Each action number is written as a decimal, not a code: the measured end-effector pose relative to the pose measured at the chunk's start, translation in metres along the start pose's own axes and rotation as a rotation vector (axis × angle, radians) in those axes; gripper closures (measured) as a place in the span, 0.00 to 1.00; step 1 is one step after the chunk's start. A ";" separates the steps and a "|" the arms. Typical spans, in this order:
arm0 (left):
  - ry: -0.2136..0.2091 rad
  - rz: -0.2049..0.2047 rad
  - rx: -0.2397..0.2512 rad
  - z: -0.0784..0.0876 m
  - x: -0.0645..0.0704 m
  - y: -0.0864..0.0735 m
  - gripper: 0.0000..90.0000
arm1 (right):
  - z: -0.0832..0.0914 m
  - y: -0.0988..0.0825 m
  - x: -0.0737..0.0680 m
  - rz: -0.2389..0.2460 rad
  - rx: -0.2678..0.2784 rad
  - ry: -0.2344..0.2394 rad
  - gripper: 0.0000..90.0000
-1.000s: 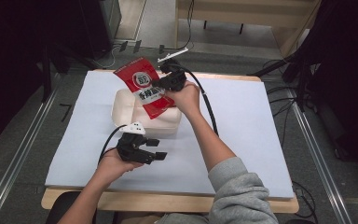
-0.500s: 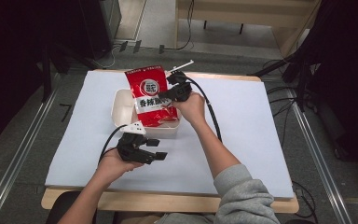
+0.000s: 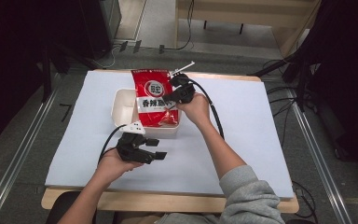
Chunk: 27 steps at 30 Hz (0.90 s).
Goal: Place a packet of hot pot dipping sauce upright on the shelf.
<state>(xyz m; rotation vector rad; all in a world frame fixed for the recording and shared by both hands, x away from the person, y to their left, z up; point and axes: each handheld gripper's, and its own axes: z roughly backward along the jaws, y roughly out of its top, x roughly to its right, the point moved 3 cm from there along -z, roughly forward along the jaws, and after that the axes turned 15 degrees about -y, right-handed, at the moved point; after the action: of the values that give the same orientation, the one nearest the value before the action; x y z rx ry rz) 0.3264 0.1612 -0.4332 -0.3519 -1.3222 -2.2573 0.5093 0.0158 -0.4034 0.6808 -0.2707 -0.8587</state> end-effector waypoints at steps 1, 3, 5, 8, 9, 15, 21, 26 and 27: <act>-0.002 0.000 0.000 0.000 0.000 0.000 0.39 | 0.000 0.000 0.000 0.004 -0.005 -0.007 0.94; 0.001 0.000 0.002 0.001 0.000 0.000 0.39 | -0.001 -0.001 0.002 0.000 -0.006 -0.008 0.84; 0.003 0.003 0.001 0.001 0.000 0.000 0.39 | 0.001 -0.001 0.005 -0.006 0.005 0.004 0.76; 0.004 0.003 0.006 0.001 0.000 0.000 0.39 | 0.008 -0.002 0.010 -0.006 0.033 0.010 0.66; 0.004 0.002 0.006 0.001 0.000 0.000 0.39 | 0.011 -0.002 0.011 -0.007 0.037 0.005 0.65; 0.008 0.003 0.008 0.002 0.000 0.000 0.39 | 0.029 -0.004 0.025 -0.012 0.061 -0.019 0.62; 0.010 0.003 0.008 0.003 -0.001 0.000 0.39 | 0.047 -0.013 0.033 -0.008 0.069 -0.032 0.61; 0.017 0.006 0.009 0.003 -0.002 -0.001 0.39 | 0.061 -0.027 0.037 -0.010 0.087 -0.028 0.59; 0.019 0.007 0.007 0.003 -0.002 -0.001 0.39 | 0.064 -0.030 0.037 -0.007 0.095 -0.025 0.58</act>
<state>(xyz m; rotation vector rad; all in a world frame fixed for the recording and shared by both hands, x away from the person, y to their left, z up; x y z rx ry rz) 0.3278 0.1648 -0.4333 -0.3308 -1.3168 -2.2449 0.4839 -0.0546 -0.3765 0.7603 -0.3334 -0.8653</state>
